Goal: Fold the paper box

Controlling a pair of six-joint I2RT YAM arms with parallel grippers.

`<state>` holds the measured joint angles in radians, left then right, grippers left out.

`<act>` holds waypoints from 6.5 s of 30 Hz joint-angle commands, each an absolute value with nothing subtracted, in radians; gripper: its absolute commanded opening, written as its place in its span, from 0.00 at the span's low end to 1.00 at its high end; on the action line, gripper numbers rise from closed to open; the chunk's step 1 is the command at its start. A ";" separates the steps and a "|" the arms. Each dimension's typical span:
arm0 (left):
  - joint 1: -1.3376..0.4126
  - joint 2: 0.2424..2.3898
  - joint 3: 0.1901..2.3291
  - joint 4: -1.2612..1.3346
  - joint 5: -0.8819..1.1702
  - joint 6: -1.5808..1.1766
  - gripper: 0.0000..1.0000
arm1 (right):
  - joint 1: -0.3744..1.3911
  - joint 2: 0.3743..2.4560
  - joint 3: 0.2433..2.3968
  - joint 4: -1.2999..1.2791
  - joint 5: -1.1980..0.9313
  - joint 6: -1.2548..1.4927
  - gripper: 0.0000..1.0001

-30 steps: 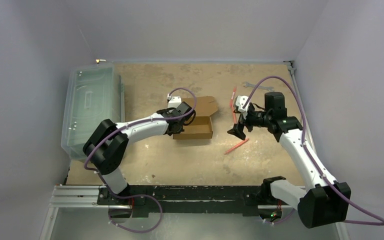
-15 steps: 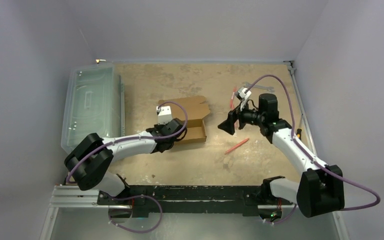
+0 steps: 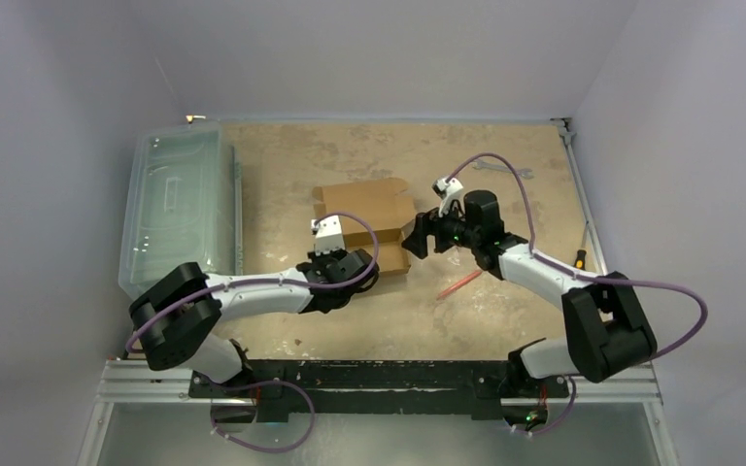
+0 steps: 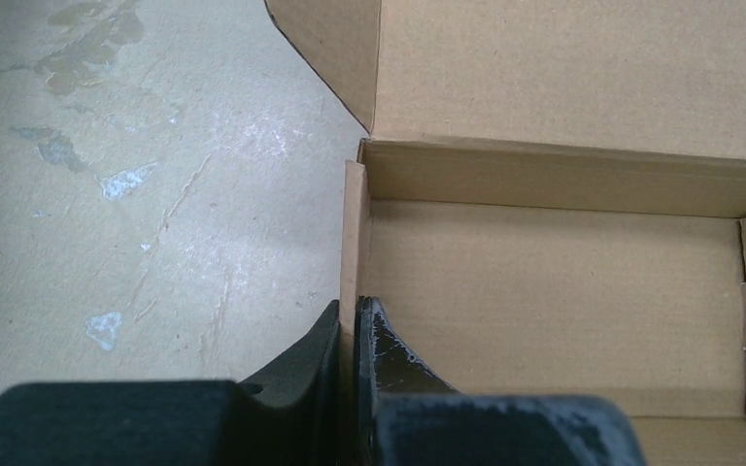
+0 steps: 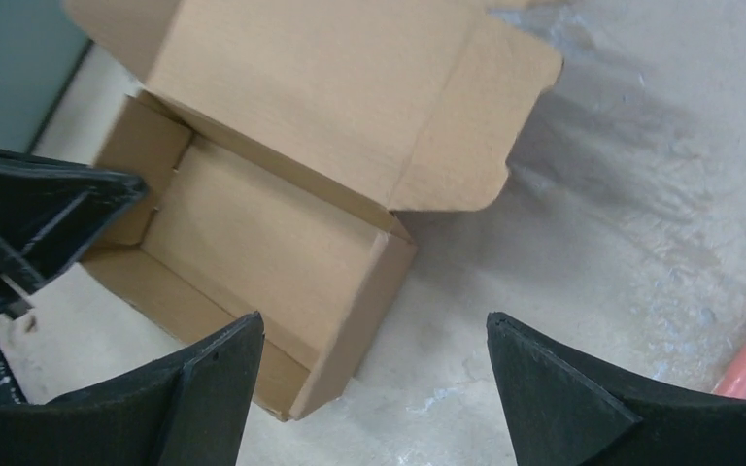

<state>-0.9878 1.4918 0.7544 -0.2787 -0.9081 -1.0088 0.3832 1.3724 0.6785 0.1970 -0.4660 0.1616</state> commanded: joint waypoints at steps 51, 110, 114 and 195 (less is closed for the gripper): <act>-0.965 1.454 0.787 -0.214 -0.644 -1.163 0.37 | 0.583 1.442 0.753 0.254 0.037 -0.024 0.00; -0.783 1.692 1.032 -0.284 -0.467 -0.651 0.28 | 0.416 1.180 0.913 -0.270 -0.629 -0.508 0.81; -0.782 1.696 1.064 -0.348 -0.466 -0.649 0.27 | 0.417 1.183 0.914 -0.270 -0.630 -0.508 0.82; -0.376 1.960 1.169 0.154 0.294 -0.639 0.24 | 0.052 1.210 0.891 -0.266 -0.893 -0.367 0.79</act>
<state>-0.3988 1.9335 1.1282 0.0864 0.2070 -0.6270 0.0574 1.2217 0.8841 -0.2729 -0.8581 -0.3702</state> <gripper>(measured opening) 0.359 0.794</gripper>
